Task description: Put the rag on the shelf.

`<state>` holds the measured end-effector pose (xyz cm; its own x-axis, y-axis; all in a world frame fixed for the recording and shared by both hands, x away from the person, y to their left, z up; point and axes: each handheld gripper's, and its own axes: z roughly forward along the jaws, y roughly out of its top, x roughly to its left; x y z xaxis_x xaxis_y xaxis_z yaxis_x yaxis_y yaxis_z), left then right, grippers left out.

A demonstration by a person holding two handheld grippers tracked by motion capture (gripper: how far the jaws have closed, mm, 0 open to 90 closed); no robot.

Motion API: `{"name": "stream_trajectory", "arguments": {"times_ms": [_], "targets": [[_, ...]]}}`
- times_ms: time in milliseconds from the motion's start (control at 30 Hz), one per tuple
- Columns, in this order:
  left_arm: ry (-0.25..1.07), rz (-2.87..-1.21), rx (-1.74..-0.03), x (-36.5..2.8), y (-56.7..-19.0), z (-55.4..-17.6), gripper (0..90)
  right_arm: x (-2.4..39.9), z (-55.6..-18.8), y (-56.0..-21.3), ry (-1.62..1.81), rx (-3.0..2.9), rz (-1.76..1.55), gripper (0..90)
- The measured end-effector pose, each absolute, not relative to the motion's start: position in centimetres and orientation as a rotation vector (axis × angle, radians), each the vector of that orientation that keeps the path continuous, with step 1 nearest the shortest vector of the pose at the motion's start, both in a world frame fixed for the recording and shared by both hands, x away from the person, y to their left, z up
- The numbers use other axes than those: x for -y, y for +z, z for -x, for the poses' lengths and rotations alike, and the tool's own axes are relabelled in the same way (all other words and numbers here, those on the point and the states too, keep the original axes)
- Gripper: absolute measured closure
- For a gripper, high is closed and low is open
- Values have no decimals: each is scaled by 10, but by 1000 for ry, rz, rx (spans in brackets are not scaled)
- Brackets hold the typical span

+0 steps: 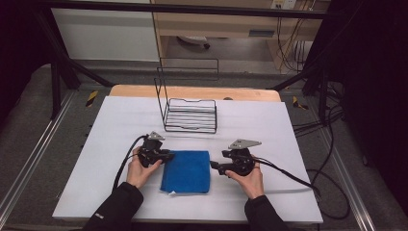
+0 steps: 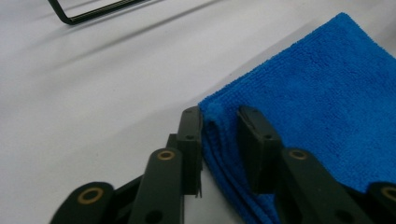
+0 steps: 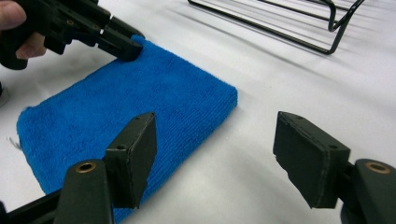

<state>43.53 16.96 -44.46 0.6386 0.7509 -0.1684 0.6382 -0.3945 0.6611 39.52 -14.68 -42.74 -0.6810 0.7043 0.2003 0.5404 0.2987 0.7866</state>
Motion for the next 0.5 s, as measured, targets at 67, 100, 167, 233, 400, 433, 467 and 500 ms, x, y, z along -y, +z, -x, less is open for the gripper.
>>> {"name": "stream_trajectory", "arguments": {"times_ms": [67, 100, 167, 233, 400, 433, 467, 500], "targets": [[197, -2150, -1076, -169, -444, -435, 761, 146, -398, -427, 1324, -2377, -1147, 313], [192, -2149, -1076, -169, -445, -435, 777, 144, -399, -427, 1317, -2377, -1140, 316], [196, -2150, -1075, -168, -444, -434, 796, 141, -404, -426, 1299, -2373, -1138, 324], [205, -2146, -1075, -167, -445, -433, 810, 138, -410, -426, 1317, -2359, -1154, 347], [216, -2135, -1081, -167, -446, -431, 820, 127, -428, -432, 1255, -2370, -1172, 391], [216, -2135, -1081, -167, -446, -431, 820, 127, -428, -432, 1255, -2370, -1172, 391], [218, -2135, -1080, -166, -446, -431, 821, 123, -433, -437, 1260, -2361, -1199, 425], [225, -2134, -1078, -166, -447, -430, 821, 122, -435, -440, 1257, -2357, -1209, 445]]}}
